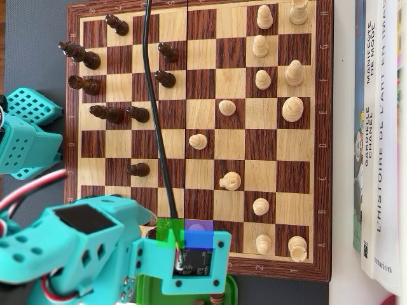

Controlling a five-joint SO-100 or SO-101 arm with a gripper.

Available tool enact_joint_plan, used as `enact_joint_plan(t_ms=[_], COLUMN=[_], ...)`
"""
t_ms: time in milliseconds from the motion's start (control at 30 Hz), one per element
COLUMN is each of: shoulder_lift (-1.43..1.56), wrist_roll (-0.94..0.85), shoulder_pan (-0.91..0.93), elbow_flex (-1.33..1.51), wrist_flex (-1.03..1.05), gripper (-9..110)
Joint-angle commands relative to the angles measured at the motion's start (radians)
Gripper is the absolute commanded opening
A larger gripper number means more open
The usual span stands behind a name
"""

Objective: Play chess

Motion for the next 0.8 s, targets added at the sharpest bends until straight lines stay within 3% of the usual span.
enact_joint_plan(t_ms=[0,767], shoulder_lift=[0.003,-0.040], wrist_roll=[-0.003,-0.003], shoulder_pan=[-0.003,0.002], elbow_flex=[-0.018,-0.012], wrist_flex=[-0.009,-0.035], gripper=[17,17])
